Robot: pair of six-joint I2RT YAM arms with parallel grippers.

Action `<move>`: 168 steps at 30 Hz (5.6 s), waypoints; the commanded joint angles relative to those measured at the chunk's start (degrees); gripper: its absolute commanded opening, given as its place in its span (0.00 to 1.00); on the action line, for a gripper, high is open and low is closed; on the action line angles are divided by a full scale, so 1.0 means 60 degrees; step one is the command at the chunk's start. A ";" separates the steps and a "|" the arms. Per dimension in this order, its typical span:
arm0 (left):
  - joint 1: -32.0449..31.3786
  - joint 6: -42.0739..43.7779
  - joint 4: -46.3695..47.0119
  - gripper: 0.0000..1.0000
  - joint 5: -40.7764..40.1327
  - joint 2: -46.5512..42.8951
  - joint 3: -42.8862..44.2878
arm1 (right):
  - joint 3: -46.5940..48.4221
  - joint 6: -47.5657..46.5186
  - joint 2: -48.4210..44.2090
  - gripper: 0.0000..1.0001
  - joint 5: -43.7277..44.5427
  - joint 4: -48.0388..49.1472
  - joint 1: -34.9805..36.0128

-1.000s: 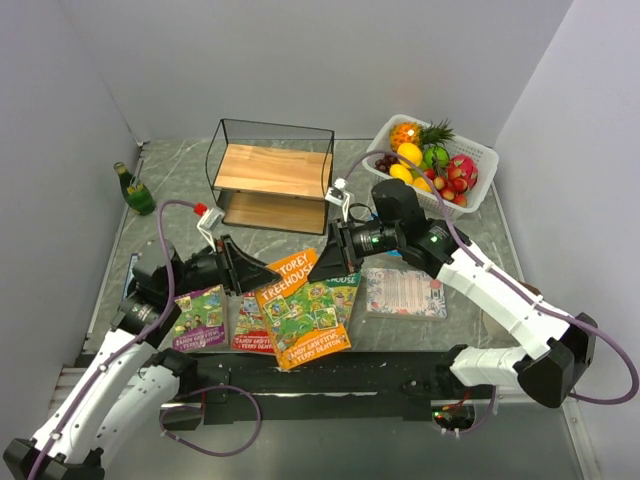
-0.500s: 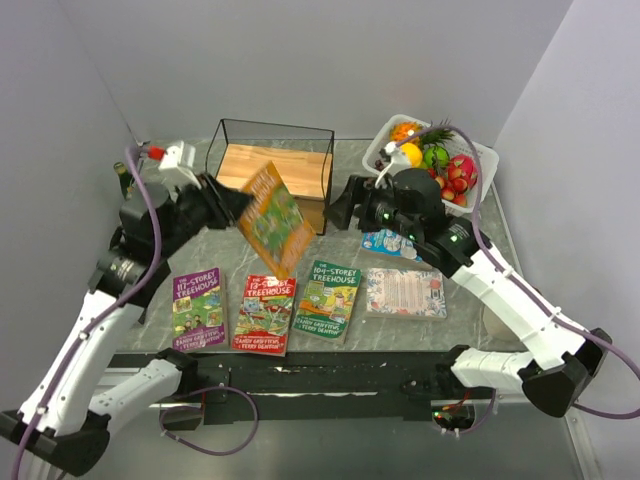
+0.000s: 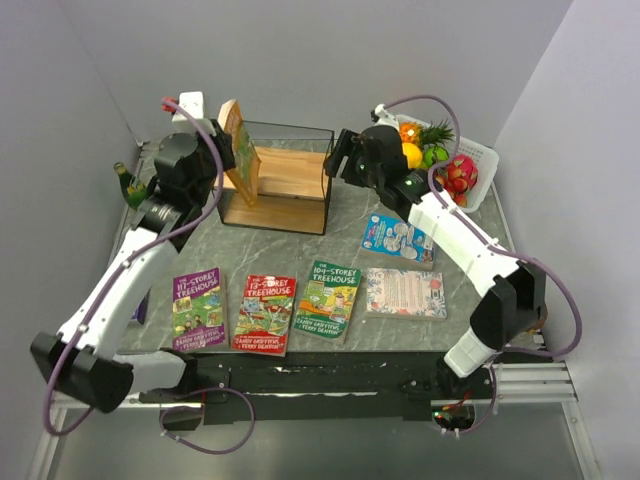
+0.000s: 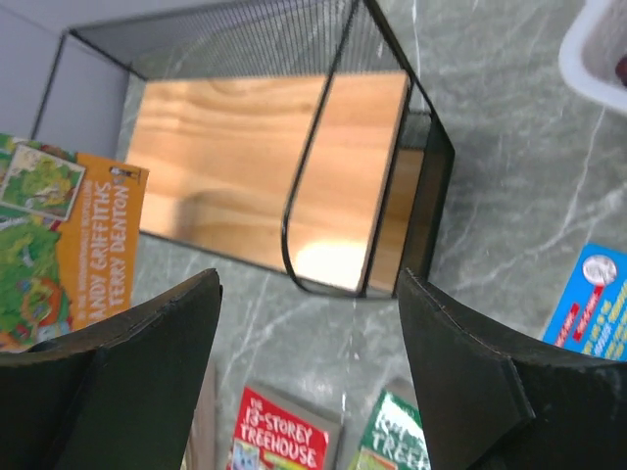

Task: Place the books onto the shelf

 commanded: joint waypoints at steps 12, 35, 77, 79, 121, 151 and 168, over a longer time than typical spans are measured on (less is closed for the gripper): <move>0.1575 0.1290 0.2076 0.01 0.1346 0.2944 0.2836 | 0.3778 -0.0528 0.2787 0.75 -0.0508 -0.1045 -0.0293; 0.2205 0.1540 0.1093 0.15 0.3355 0.4645 0.4070 | 0.4247 -0.0631 0.3608 0.41 -0.1006 -0.1352 -0.0542; 0.1312 0.2096 -0.0048 0.04 0.2873 0.2478 0.2370 | 0.1581 -0.1364 0.0957 0.00 -0.1370 -0.2803 -0.0278; 0.1312 0.2096 0.0054 0.04 0.2481 0.2258 0.2004 | 0.1493 -0.1320 0.0943 0.00 -0.1445 -0.2803 -0.0293; 0.1634 0.1510 0.0742 0.24 0.3063 0.1452 0.0436 | 0.0951 -0.1085 0.0650 0.09 -0.1445 -0.2598 -0.0278; 0.1473 0.1759 0.1768 0.09 0.2873 0.2520 0.0904 | 0.0790 -0.1056 0.0679 0.03 -0.1533 -0.2539 -0.0278; 0.1458 0.1481 0.1256 0.66 0.2302 0.2126 0.1080 | 0.0863 -0.1129 0.0664 0.15 -0.1328 -0.2774 -0.0263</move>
